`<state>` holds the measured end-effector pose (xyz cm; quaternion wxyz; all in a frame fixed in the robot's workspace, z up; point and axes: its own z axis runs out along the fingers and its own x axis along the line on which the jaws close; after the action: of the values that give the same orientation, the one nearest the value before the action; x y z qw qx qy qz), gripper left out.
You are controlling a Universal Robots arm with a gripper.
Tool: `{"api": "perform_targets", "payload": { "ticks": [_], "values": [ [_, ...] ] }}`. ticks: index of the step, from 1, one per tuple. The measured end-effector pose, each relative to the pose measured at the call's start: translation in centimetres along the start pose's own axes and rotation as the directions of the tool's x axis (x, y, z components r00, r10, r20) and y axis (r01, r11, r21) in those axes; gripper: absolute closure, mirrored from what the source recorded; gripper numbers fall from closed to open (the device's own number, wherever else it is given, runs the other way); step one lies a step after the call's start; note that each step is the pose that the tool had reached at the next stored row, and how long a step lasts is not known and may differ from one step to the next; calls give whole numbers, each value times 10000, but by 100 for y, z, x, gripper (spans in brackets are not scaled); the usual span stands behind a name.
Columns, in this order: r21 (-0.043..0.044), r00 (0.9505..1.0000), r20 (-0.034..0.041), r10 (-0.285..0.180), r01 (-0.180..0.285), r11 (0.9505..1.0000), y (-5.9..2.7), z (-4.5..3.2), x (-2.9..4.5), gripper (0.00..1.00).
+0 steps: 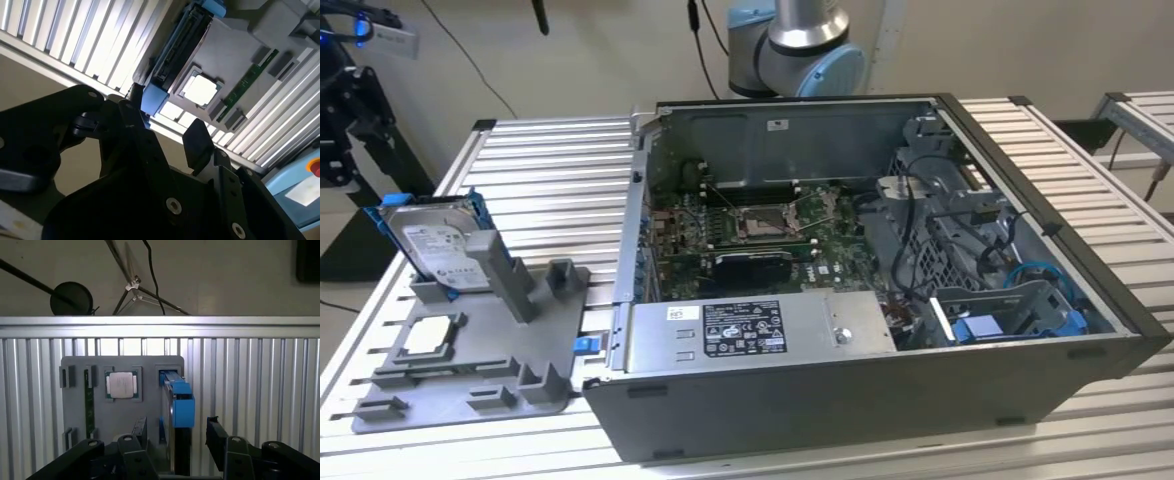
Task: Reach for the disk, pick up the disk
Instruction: 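Pick up the disk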
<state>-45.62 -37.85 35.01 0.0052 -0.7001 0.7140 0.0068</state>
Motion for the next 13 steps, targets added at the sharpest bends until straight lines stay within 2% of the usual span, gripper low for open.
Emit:
{"api": "perform_targets", "payload": {
  "ticks": [7, 13],
  "values": [
    [-1, 9999, -51, -111, 111, 9999, 0, 120, 0, 0],
    [0, 9999, -62, -113, 113, 9999, 0, 227, 1, 0]
  ]
}}
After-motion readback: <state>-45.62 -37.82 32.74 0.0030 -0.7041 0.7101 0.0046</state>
